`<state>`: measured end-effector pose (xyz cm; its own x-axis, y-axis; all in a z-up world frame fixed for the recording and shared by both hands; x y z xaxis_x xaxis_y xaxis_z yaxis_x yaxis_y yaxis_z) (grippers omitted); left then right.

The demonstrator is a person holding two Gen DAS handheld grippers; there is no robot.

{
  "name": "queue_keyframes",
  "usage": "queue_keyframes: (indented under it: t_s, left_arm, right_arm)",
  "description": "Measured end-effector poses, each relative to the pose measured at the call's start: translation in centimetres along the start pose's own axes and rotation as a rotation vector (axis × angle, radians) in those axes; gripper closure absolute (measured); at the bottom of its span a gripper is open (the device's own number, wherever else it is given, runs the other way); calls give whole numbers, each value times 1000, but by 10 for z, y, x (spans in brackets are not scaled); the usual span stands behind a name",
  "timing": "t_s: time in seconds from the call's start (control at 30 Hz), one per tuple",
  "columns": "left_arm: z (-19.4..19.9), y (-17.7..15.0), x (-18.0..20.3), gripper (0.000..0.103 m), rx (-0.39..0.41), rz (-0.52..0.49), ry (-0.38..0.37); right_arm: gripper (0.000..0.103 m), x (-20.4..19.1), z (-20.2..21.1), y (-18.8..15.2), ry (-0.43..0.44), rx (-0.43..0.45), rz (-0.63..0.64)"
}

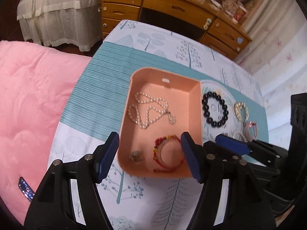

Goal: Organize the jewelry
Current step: 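Lower the pearl necklace and brooch into the pink box and open both grippers, then move the left gripper to the pearl bracelet while the right reaches the pink watch band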

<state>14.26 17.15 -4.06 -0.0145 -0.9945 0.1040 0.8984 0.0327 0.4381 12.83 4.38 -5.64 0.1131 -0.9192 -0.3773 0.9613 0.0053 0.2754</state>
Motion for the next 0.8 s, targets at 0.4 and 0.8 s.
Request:
queue_keyframes:
  t_s: [0.4,0.8]
  left_arm:
    - [0,-11,64,39,-59,-129,7]
    - [14,-7,133,39,-25,-259,6]
  right_arm:
    - [70,54,57,-33,-14,30,-20]
    - [70,131,136,-41,-86,132,-67]
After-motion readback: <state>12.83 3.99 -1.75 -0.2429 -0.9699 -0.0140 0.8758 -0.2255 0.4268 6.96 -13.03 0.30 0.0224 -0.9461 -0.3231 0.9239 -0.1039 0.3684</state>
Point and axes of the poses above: each gripper's, at about its wrist camera, not at the fingertips, and z roughly against the way its jaws point, x to its right, y to its top, the point moved 7 cm from there along -z, roughly the way its jaws point, and after that the axes turned 14 degrees about -z, right-handed, at the moved point
